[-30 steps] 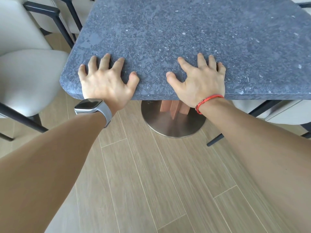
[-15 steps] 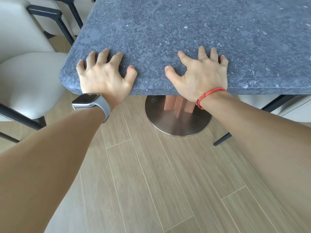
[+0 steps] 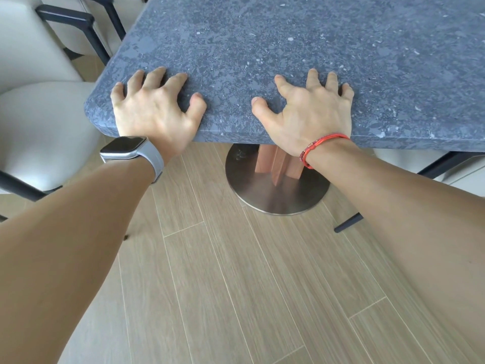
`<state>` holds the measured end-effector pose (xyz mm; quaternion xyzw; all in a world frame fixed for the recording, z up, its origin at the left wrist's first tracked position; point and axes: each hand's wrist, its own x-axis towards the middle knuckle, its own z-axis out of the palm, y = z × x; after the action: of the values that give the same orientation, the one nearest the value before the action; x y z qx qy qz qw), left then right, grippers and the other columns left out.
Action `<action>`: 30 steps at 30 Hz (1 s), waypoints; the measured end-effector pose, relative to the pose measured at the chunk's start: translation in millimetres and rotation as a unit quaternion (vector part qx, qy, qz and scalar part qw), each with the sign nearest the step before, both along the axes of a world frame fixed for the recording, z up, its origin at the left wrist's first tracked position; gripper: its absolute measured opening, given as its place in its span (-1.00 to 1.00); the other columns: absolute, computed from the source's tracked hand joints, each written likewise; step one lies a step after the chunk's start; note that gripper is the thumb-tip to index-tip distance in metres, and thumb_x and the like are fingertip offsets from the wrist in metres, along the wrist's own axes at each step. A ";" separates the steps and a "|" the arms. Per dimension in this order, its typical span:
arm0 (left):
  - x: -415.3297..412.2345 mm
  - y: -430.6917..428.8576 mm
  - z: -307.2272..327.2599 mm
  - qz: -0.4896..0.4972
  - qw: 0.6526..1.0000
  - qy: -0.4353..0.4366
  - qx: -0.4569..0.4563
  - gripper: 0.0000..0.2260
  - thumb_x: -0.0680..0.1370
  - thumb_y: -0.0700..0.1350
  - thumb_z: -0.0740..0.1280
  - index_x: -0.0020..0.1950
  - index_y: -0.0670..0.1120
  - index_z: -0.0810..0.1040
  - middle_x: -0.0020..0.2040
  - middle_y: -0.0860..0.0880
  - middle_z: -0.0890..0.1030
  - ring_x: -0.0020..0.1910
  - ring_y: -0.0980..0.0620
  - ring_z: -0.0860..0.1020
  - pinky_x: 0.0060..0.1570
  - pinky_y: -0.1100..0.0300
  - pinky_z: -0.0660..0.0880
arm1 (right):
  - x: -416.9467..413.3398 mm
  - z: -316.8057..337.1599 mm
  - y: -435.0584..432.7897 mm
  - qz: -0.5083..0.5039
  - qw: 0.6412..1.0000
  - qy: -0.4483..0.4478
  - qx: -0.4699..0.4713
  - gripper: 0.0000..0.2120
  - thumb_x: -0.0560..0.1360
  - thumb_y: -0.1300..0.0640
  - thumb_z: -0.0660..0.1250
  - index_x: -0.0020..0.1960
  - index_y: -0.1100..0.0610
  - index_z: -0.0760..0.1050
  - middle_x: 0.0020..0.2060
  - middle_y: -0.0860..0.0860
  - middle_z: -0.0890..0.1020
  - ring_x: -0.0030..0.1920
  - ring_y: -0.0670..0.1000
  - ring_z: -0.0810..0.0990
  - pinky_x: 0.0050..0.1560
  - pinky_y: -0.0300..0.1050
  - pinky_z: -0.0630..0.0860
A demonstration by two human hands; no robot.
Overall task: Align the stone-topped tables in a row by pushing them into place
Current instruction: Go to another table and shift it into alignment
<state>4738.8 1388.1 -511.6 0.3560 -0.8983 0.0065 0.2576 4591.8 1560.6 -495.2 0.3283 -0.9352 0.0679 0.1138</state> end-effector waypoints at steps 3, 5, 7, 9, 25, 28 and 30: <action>-0.8 -5.2 0.5 -0.006 1.000 0.004 0.000 -0.40 0.55 0.29 0.02 0.43 0.06 0.55 0.48 -0.08 0.52 0.51 -0.23 0.38 0.52 -0.22 0.18 | 0.3 -0.2 -5.2 -0.003 1.000 0.000 -0.003 -0.26 0.42 -0.49 -0.08 0.47 -0.21 0.37 0.46 0.28 0.39 0.48 0.40 0.25 0.45 0.40 0.12; -1.3 -8.7 1.6 -0.009 1.000 0.003 0.001 -0.40 0.55 0.28 0.02 0.44 0.07 0.55 0.48 -0.07 0.52 0.52 -0.22 0.38 0.52 -0.21 0.18 | 0.4 -0.2 -8.8 -0.004 1.000 0.001 -0.006 -0.26 0.42 -0.48 -0.08 0.47 -0.21 0.38 0.45 0.28 0.40 0.47 0.40 0.25 0.44 0.40 0.13; -1.6 -12.1 2.0 -0.008 1.000 0.003 0.006 -0.40 0.55 0.28 0.02 0.44 0.07 0.55 0.49 -0.07 0.51 0.53 -0.22 0.37 0.55 -0.21 0.17 | 0.7 -0.7 -12.3 -0.005 1.000 0.001 -0.007 -0.27 0.43 -0.48 -0.08 0.47 -0.21 0.38 0.45 0.28 0.40 0.47 0.40 0.26 0.44 0.39 0.13; -1.7 -15.1 2.0 -0.009 1.000 0.005 0.010 -0.41 0.55 0.27 0.03 0.45 0.08 0.54 0.50 -0.07 0.50 0.54 -0.22 0.36 0.55 -0.22 0.15 | 1.3 -0.9 -15.2 -0.007 1.000 0.001 -0.009 -0.28 0.43 -0.47 -0.08 0.46 -0.21 0.38 0.44 0.28 0.41 0.46 0.40 0.26 0.44 0.39 0.13; -4.6 -32.8 1.5 -0.019 1.000 0.014 0.012 -0.40 0.54 0.26 0.02 0.45 0.08 0.55 0.50 -0.06 0.51 0.54 -0.21 0.36 0.56 -0.21 0.15 | 1.2 -1.4 -30.3 -0.015 1.000 -0.005 -0.006 -0.25 0.43 -0.48 -0.11 0.48 -0.20 0.37 0.48 0.31 0.35 0.50 0.42 0.21 0.46 0.42 0.07; -5.2 -35.7 1.8 -0.020 1.000 0.017 0.013 -0.40 0.54 0.27 0.02 0.45 0.09 0.55 0.49 -0.06 0.52 0.54 -0.20 0.37 0.56 -0.22 0.15 | 1.0 -1.2 -33.5 -0.016 1.000 -0.006 -0.005 -0.25 0.43 -0.48 -0.10 0.48 -0.20 0.36 0.49 0.32 0.35 0.50 0.43 0.21 0.46 0.43 0.06; -6.1 -35.6 1.4 -0.022 1.000 0.017 0.014 -0.40 0.54 0.27 0.02 0.45 0.09 0.55 0.50 -0.06 0.51 0.54 -0.21 0.37 0.56 -0.22 0.15 | 0.6 -0.8 -33.5 -0.015 1.000 -0.008 -0.003 -0.25 0.43 -0.49 -0.10 0.49 -0.21 0.36 0.49 0.31 0.34 0.50 0.43 0.20 0.46 0.43 0.06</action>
<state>4732.7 1352.5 -510.2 0.3397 -0.9015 -0.0177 0.2677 4592.3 1527.1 -496.0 0.3129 -0.9408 0.0719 0.1087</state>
